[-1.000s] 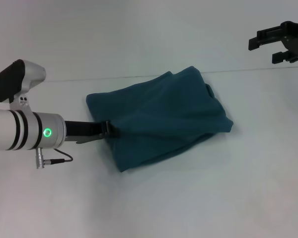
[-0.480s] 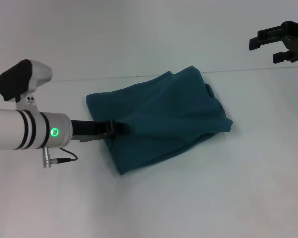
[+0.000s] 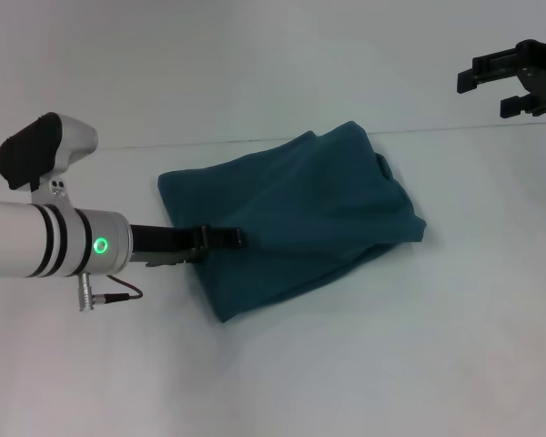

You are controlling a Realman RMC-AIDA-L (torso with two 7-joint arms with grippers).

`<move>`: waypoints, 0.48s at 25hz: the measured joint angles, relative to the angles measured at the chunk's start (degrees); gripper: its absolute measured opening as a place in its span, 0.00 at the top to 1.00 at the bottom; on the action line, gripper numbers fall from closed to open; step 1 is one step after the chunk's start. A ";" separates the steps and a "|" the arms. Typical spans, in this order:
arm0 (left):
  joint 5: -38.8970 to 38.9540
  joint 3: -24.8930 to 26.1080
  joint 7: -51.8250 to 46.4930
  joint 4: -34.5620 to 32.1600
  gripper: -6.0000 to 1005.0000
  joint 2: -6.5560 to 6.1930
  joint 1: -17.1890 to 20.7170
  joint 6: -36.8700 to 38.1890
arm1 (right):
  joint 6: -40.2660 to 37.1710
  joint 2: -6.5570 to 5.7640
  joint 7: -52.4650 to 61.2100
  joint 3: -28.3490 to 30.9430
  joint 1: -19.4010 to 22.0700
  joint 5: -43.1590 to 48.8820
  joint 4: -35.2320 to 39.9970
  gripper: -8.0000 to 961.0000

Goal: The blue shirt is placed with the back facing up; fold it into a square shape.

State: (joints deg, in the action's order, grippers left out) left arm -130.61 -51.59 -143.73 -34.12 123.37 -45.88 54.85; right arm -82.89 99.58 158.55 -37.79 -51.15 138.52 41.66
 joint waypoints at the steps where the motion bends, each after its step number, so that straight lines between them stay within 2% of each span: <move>1: 0.00 -0.02 -0.13 -0.02 0.23 -0.03 0.12 0.03 | 0.04 0.00 0.00 0.00 0.00 0.00 0.00 0.02; 8: 0.07 -0.28 0.06 0.99 0.05 0.46 -0.27 -0.97 | 0.17 0.04 -0.08 0.00 0.00 0.00 -0.07 0.02; 12: 0.01 -1.17 -0.03 4.13 0.08 0.53 -2.21 -3.65 | 0.19 0.10 -0.09 0.00 0.00 0.00 -0.50 0.02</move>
State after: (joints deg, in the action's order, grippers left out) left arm -130.60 -52.77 -143.77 -29.99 123.90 -48.09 51.20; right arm -82.70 99.68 158.47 -37.79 -51.15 138.52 41.16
